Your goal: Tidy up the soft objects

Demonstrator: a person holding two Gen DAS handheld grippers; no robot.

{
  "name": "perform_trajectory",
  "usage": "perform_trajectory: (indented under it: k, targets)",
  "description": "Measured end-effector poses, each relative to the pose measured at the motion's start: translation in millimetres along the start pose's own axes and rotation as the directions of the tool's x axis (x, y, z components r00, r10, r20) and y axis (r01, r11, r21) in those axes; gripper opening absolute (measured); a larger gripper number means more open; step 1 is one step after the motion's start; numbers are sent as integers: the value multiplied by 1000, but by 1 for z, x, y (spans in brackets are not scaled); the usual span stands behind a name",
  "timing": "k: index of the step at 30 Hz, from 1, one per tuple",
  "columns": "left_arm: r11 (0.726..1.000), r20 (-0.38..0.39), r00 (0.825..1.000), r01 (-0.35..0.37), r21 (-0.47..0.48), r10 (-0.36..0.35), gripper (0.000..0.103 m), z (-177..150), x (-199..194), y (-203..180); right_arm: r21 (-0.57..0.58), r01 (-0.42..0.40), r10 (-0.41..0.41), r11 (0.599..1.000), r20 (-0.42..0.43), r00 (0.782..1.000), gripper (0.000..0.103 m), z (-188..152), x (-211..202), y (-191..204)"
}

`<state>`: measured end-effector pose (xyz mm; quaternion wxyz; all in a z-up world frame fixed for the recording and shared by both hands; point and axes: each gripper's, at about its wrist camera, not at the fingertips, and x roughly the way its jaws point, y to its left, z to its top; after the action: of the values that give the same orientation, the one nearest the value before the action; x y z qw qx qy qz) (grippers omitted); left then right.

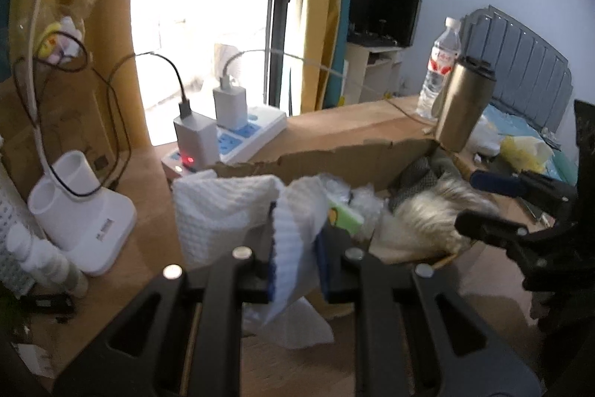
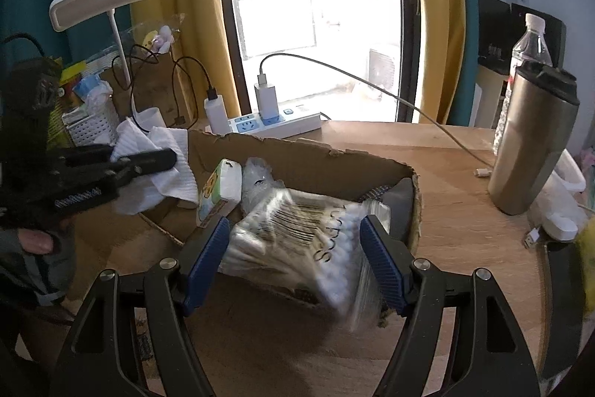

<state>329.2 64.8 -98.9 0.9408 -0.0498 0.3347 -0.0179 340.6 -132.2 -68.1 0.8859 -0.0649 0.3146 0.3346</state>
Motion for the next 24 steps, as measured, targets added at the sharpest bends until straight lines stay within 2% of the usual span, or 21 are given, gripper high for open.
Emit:
perform_trajectory:
  k: [3, 10, 13, 14, 15, 17, 22, 24]
  targets:
    - [1000, -34, 999, 7, -3, -7, 18, -4, 14, 2, -8, -8, 8, 1000, -3, 1000, 72, 0, 3, 3]
    - [996, -89, 992, 86, -24, -88, 20, -10, 24, 0, -28, -24, 23, 999, -29, 999, 72, 0, 13, 12]
    - [979, -97, 977, 179, -100, -188, 30, -9, 21, 5, -39, -28, 26, 999, -49, 998, 72, -2, 17, 17]
    - [978, -100, 976, 183, -103, -193, 37, -8, 21, 4, -41, -28, 26, 999, -52, 998, 72, -2, 18, 18]
    - [982, -96, 980, 164, -94, -172, 51, -8, 20, 4, -42, -26, 24, 999, -55, 998, 72, -2, 19, 19]
    - [984, -71, 985, 148, -99, -155, 68, -8, 15, 5, -41, -22, 20, 999, -56, 998, 72, -2, 19, 20]
    - [983, -4, 991, 133, -129, -135, 73, -1, -7, 13, -46, -15, 13, 999, -43, 999, 72, 0, 10, 24]
    - [982, 11, 990, 141, -126, -140, 79, 1, -13, 14, -45, -14, 12, 999, -39, 999, 72, 0, 7, 24]
